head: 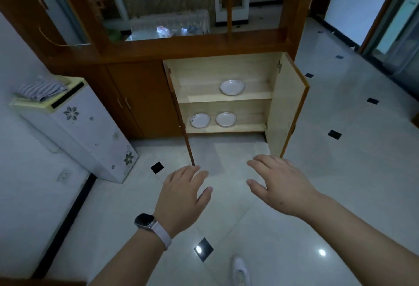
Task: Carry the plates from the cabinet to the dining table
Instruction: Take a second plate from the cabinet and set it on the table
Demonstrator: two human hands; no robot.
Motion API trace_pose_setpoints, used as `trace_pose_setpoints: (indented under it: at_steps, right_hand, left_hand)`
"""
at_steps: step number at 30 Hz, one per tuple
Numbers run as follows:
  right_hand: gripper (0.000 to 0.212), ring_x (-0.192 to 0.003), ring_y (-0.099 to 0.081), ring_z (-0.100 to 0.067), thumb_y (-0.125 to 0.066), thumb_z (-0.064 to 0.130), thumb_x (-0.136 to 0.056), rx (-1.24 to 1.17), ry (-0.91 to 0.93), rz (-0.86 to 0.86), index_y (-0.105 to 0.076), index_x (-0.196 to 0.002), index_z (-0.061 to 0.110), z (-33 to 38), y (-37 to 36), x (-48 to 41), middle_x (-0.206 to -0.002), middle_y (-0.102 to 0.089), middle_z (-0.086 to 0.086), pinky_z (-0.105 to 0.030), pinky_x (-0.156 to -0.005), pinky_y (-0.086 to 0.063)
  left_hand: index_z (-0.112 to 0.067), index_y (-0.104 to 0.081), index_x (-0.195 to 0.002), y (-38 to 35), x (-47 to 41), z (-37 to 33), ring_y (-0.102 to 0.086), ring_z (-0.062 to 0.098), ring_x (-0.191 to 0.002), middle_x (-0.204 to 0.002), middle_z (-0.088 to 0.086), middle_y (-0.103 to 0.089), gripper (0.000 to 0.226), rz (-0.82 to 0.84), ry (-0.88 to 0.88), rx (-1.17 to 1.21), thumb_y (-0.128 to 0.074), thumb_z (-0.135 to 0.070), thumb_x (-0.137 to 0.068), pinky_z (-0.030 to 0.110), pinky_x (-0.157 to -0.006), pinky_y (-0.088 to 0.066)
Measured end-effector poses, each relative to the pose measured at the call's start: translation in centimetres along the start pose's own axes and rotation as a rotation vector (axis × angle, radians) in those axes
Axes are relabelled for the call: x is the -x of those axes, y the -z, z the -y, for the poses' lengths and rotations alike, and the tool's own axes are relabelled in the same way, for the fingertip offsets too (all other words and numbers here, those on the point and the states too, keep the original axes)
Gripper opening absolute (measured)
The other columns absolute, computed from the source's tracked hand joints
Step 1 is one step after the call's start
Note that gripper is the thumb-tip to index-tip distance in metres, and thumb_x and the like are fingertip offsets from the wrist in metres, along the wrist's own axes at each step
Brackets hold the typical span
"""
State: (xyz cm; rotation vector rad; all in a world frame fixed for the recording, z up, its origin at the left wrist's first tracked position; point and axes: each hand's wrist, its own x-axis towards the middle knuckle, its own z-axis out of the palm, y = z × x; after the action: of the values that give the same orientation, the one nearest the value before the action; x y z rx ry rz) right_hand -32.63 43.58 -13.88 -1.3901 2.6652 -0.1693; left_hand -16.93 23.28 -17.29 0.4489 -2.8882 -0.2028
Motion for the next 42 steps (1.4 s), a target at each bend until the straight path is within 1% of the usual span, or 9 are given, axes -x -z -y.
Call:
trace_pose_setpoints:
  at_steps: [3, 9, 11, 15, 21, 27, 37, 39, 42]
  right_hand:
    - [0.067, -0.133, -0.034, -0.014, -0.015, 0.062, -0.088, -0.020, -0.001, 0.007, -0.037, -0.143, 0.029, -3.0, 0.8, -4.3, -0.146, -0.039, 0.010, -0.032, -0.107, -0.028]
    - [0.056, -0.135, -0.033, -0.014, -0.031, 0.056, -0.096, -0.019, 0.020, -0.010, -0.035, -0.145, 0.029, -7.5, 2.3, -11.7, -0.148, -0.038, 0.008, -0.033, -0.106, -0.027]
    - [0.057, -0.134, -0.034, -0.014, -0.028, 0.058, -0.095, -0.019, 0.023, -0.020, -0.037, -0.144, 0.029, -8.3, 2.7, -13.0, -0.147, -0.039, 0.008, -0.033, -0.105, -0.028]
    - [0.072, -0.127, -0.040, -0.016, -0.012, 0.063, -0.084, 0.016, 0.021, -0.050, -0.044, -0.138, 0.028, -10.7, 3.8, -15.8, -0.138, -0.046, 0.008, -0.033, -0.101, -0.032]
    - [0.071, -0.125, -0.043, -0.018, -0.014, 0.062, -0.085, 0.017, -0.023, -0.050, -0.048, -0.135, 0.026, -13.9, 3.6, -20.1, -0.136, -0.049, 0.006, -0.034, -0.101, -0.032]
    - [0.068, -0.121, -0.044, -0.017, -0.015, 0.062, -0.086, 0.000, -0.063, -0.025, -0.048, -0.133, 0.026, -16.4, 2.7, -26.8, -0.134, -0.049, 0.006, -0.032, -0.100, -0.032]
    - [0.069, -0.125, -0.043, -0.016, -0.015, 0.062, -0.087, 0.001, -0.117, 0.047, -0.049, -0.135, 0.025, -20.3, 2.0, -42.1, -0.135, -0.049, 0.006, -0.032, -0.104, -0.030]
    - [0.069, -0.125, -0.044, -0.017, -0.017, 0.061, -0.088, 0.014, -0.140, 0.044, -0.049, -0.136, 0.024, -20.8, 2.4, -44.1, -0.135, -0.050, 0.005, -0.032, -0.104, -0.030]
    - [0.069, -0.127, -0.043, -0.018, -0.018, 0.062, -0.088, 0.007, -0.161, 0.033, -0.049, -0.137, 0.024, -21.5, 2.9, -46.4, -0.138, -0.050, 0.004, -0.033, -0.105, -0.029]
  left_hand:
    - [-0.027, -0.060, -0.125, -0.3, -5.3, 0.0, -0.054, 0.021, -0.121, -0.130, -0.001, -0.061, 0.047, 0.012, -0.005, -0.030, -0.037, -0.051, -0.092, 0.041, -0.100, -0.042]
    - [-0.025, -0.058, -0.127, -0.7, -13.6, 0.3, -0.052, 0.024, -0.122, -0.131, 0.001, -0.059, 0.048, -0.005, 0.012, -0.036, -0.037, -0.050, -0.092, 0.041, -0.101, -0.039]
    - [-0.025, -0.058, -0.127, -0.9, -15.2, 0.5, -0.052, 0.025, -0.122, -0.132, 0.001, -0.059, 0.047, -0.002, 0.002, -0.045, -0.038, -0.050, -0.092, 0.040, -0.101, -0.039]
    - [-0.024, -0.060, -0.124, -1.6, -19.5, 0.8, -0.055, 0.025, -0.117, -0.128, 0.002, -0.060, 0.043, -0.009, -0.054, -0.076, -0.044, -0.047, -0.091, 0.039, -0.098, -0.042]
    - [-0.022, -0.062, -0.120, -3.5, -25.5, 1.7, -0.055, 0.024, -0.113, -0.122, 0.002, -0.062, 0.041, -0.017, -0.120, -0.070, -0.047, -0.045, -0.090, 0.039, -0.095, -0.044]
    - [-0.020, -0.064, -0.119, -6.4, -32.5, 4.9, -0.057, 0.027, -0.112, -0.123, 0.006, -0.063, 0.043, 0.030, -0.149, -0.050, -0.044, -0.046, -0.090, 0.039, -0.094, -0.045]
    - [-0.022, -0.065, -0.117, -12.2, -47.1, 12.4, -0.058, 0.027, -0.109, -0.121, 0.005, -0.063, 0.043, 0.095, -0.180, 0.042, -0.044, -0.045, -0.088, 0.041, -0.089, -0.048]
    - [-0.023, -0.063, -0.121, -13.1, -50.2, 13.6, -0.057, 0.027, -0.111, -0.124, 0.004, -0.062, 0.044, 0.114, -0.200, 0.038, -0.044, -0.046, -0.088, 0.040, -0.090, -0.046]
    - [-0.022, -0.065, -0.119, -13.5, -53.7, 14.4, -0.058, 0.027, -0.108, -0.119, 0.004, -0.064, 0.046, 0.101, -0.202, 0.047, -0.044, -0.045, -0.086, 0.037, -0.088, -0.044]
